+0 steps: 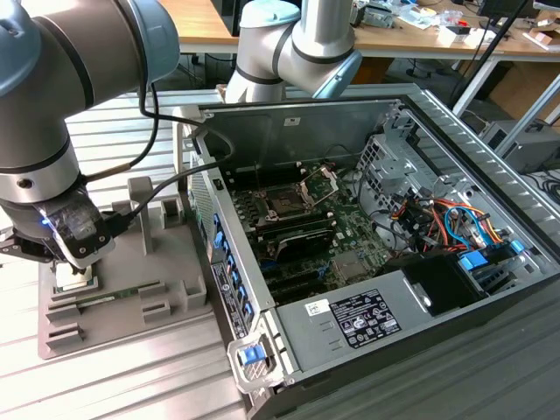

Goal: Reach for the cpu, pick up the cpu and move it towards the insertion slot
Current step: 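Pick up the cpu and move it towards the insertion slot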

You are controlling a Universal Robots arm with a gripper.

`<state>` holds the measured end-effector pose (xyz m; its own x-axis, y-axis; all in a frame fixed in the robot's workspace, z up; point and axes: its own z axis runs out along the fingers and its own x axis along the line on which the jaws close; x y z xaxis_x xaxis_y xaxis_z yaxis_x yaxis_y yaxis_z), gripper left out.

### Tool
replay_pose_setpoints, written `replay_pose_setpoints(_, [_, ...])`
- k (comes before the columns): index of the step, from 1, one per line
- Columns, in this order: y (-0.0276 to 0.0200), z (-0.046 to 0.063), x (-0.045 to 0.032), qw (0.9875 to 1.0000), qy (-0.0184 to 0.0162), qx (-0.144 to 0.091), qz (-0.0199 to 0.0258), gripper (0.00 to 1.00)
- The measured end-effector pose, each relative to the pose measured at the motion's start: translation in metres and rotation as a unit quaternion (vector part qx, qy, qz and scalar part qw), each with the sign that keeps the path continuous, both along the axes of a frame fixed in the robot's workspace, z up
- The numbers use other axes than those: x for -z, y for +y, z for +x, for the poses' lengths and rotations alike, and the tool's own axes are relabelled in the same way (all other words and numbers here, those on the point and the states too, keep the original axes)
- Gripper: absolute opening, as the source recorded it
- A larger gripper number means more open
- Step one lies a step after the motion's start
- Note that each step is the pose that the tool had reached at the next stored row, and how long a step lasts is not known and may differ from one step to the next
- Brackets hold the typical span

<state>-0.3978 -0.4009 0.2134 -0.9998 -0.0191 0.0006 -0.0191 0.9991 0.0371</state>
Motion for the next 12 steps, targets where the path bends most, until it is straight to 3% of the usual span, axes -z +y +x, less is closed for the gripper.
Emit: replay_pose_setpoints(12, [0.0, -0.0055, 0.0014, 1.0, 0.0, -0.004, 0.0, 0.11])
